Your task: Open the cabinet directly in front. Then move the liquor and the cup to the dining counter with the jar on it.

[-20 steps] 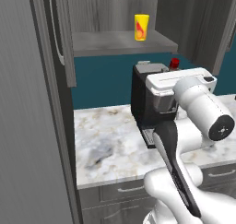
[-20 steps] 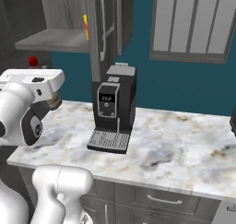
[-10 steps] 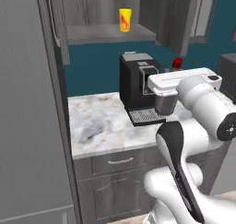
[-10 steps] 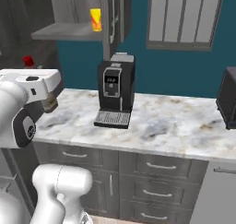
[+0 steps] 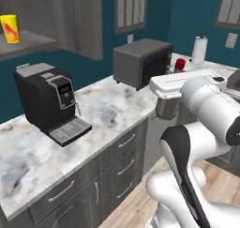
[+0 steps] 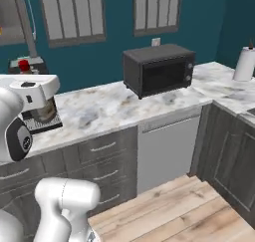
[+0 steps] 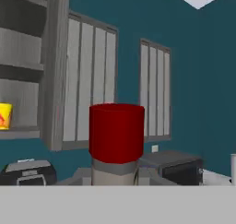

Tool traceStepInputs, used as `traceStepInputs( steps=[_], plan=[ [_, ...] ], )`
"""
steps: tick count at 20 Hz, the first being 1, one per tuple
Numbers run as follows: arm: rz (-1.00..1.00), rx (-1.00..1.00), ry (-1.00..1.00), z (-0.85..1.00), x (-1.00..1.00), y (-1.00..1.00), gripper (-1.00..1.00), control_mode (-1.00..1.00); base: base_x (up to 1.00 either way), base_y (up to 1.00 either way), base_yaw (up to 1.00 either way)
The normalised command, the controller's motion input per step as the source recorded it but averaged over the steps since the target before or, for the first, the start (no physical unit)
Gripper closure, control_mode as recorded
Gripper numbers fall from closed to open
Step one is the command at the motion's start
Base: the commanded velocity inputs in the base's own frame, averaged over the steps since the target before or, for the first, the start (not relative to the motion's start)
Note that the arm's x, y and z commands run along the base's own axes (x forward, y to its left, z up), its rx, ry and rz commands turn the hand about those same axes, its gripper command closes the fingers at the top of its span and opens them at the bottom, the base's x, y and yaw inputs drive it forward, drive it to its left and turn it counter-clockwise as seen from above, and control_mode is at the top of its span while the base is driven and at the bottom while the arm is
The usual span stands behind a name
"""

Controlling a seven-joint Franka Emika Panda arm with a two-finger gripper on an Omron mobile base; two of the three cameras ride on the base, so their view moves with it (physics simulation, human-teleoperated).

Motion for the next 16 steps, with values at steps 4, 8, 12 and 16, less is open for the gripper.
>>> traceStepInputs(
  steps=[4,8,12,16],
  plan=[
    [0.0,0.0,0.0,0.0,0.0,0.0,1.0,1.0,0.0,0.0,-1.0],
    [0.0,0.0,0.0,0.0,0.0,0.0,1.0,1.0,0.0,0.0,-1.0],
    [0.0,0.0,0.0,0.0,0.0,0.0,1.0,1.0,0.0,0.0,-1.0],
    [0.0,0.0,0.0,0.0,0.0,0.0,1.0,1.0,0.0,0.0,-1.0]
  ],
)
